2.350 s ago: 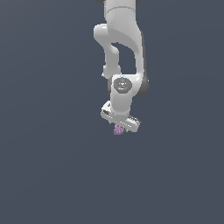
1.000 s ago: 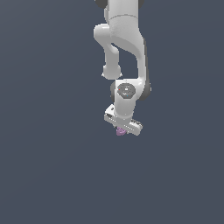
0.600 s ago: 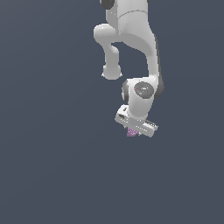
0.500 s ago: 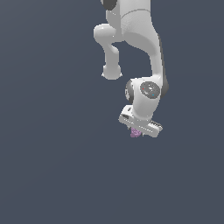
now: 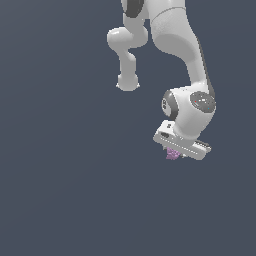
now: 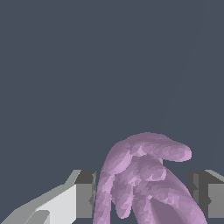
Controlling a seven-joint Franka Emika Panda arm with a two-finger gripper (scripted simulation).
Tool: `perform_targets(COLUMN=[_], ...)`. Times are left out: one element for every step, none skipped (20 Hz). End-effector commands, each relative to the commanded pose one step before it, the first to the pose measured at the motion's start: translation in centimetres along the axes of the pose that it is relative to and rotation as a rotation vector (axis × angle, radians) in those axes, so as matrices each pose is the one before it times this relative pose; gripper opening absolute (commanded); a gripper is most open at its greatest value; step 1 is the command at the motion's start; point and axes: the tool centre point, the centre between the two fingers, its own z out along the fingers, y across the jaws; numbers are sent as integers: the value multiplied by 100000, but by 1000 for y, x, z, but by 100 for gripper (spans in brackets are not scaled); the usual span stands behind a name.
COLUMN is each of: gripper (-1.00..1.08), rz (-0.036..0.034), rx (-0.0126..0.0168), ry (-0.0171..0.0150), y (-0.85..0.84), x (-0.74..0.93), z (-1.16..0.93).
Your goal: Pick up the object and move it to a goal position.
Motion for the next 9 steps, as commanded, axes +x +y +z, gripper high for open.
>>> perform_targets(gripper=[-100, -100, -100, -100, -100, -100, -100, -100, -100], rz=[160, 0, 0, 0, 0, 0, 0, 0, 0], rx=[-67, 0, 0, 0, 0, 0, 0, 0, 0], ry=[-51, 0, 0, 0, 0, 0, 0, 0, 0], y=[-1010, -297, -249, -202, -156, -111, -66, -23, 4], x=[-105, -38, -29, -19, -10, 0, 10, 18, 14], z=[-291, -87, -72, -58, -43, -29, -15, -1, 5])
